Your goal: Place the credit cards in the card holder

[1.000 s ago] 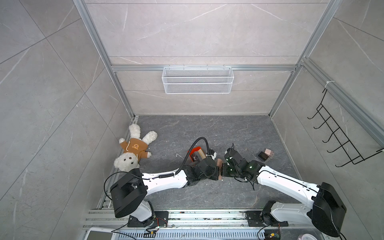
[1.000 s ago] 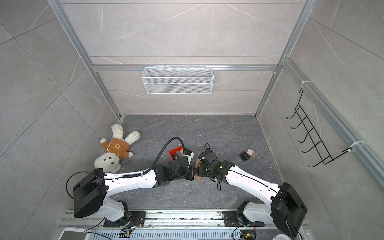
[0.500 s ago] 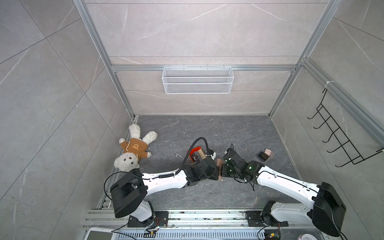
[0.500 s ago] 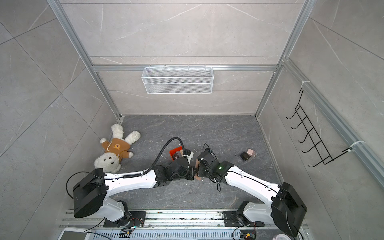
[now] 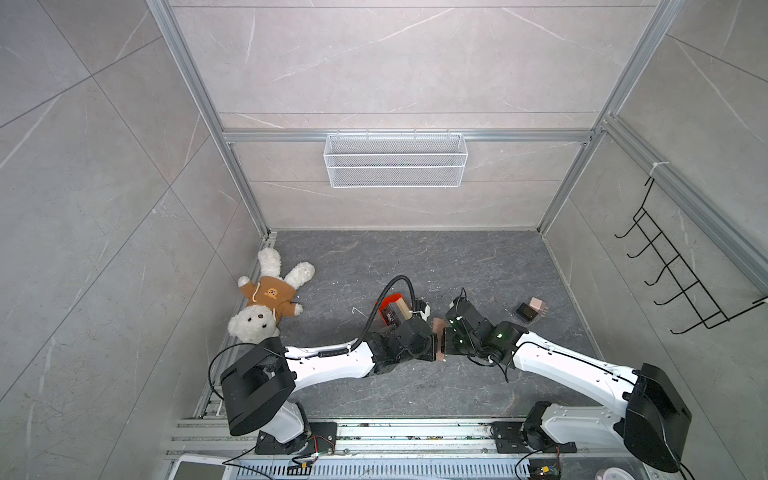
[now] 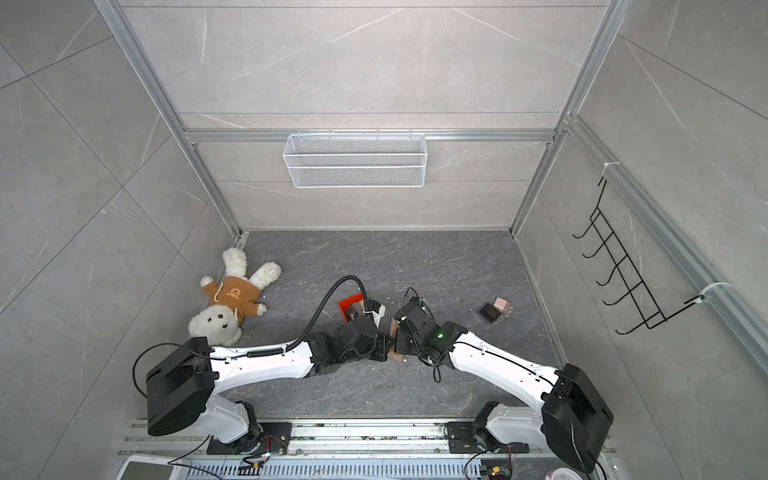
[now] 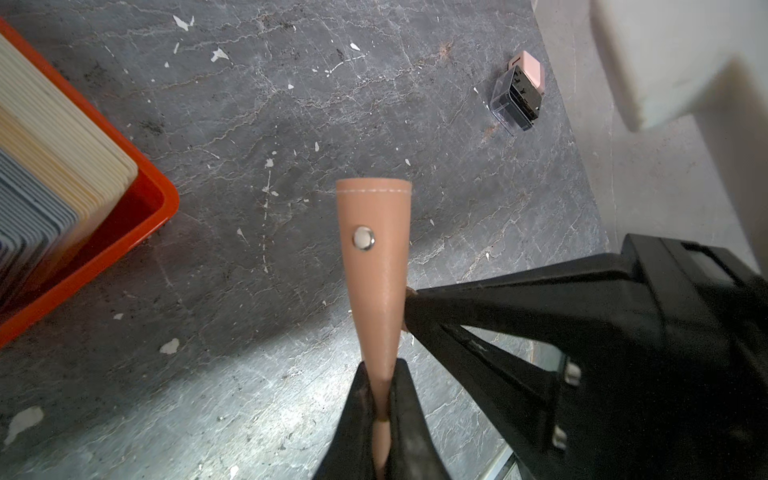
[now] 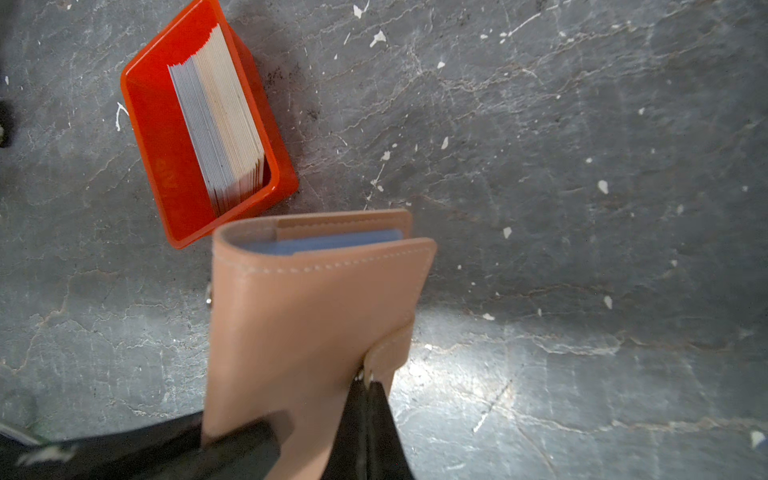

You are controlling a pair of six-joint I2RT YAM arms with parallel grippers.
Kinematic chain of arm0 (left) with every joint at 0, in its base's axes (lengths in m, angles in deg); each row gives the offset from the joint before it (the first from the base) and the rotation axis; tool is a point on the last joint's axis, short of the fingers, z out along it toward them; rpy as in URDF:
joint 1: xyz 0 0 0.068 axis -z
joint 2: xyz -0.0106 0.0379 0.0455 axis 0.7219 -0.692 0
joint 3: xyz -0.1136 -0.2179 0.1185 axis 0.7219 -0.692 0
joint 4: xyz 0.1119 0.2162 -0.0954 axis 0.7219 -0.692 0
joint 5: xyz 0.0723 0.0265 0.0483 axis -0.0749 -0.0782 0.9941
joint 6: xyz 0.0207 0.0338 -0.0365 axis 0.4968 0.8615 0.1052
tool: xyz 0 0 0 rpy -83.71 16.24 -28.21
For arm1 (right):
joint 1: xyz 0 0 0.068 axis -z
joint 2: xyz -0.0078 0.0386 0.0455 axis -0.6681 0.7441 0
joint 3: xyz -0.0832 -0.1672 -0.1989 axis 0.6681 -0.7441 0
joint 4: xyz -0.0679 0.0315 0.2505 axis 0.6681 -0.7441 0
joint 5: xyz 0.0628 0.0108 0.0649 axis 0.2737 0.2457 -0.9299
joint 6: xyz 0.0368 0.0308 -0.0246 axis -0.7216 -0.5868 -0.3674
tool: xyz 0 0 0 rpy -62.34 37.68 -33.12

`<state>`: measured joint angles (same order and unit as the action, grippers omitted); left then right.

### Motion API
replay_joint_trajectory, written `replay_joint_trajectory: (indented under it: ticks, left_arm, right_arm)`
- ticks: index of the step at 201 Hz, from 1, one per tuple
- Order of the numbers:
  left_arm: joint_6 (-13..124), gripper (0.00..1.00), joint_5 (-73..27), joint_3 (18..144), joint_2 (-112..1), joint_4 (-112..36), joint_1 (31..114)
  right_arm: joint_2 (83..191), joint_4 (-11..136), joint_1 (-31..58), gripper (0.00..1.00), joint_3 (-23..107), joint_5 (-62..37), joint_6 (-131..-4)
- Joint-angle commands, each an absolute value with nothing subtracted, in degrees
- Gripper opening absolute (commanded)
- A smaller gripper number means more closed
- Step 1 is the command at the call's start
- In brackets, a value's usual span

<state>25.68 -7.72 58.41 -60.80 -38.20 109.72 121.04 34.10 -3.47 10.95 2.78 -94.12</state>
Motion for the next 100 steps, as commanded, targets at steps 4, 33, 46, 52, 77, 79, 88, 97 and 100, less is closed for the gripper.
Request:
replay_joint_trajectory:
  ticks: [4, 33, 46, 52, 77, 79, 88, 97, 100]
  left_arm:
    - [24.79, 0.03, -5.82, 57.79, -58.63, -37.34, 109.98]
    - [24.76, 0.03, -5.84, 57.74, -58.71, -37.20, 109.96]
    - [24.48, 0.03, -5.91, 57.56, -58.74, -36.93, 109.98]
    - [24.38, 0.03, -5.91, 57.49, -58.82, -36.79, 109.99]
    - [23.85, 0.03, -5.91, 57.13, -58.77, -36.52, 109.94]
    - [23.89, 0.03, -5.83, 57.06, -58.77, -36.49, 109.98]
    - [23.65, 0.03, -5.75, 56.88, -58.77, -36.39, 109.94]
    - [23.36, 0.03, -5.60, 56.73, -58.69, -36.39, 109.94]
    - [23.37, 0.03, -5.58, 56.69, -58.68, -36.39, 109.93]
  right_arm:
    - [121.27, 31.35, -3.36, 0.02, 11.60, 6.27, -94.61]
    - [121.07, 31.47, -3.39, 0.02, 11.70, 6.27, -94.71]
    - [121.13, 31.48, -3.35, 0.02, 11.64, 6.23, -94.76]
    - [121.06, 31.48, -3.36, 0.02, 11.64, 6.19, -94.83]
    - [120.87, 31.40, -3.36, 0.02, 11.47, 6.18, -94.93]
    - [120.93, 31.35, -3.37, 0.02, 11.46, 6.25, -94.94]
    - [120.86, 31.24, -3.35, 0.02, 11.46, 6.45, -95.04]
    - [120.87, 31.01, -3.36, 0.02, 11.51, 6.68, -95.04]
    - [120.91, 30.90, -3.36, 0.02, 11.50, 6.83, -95.09]
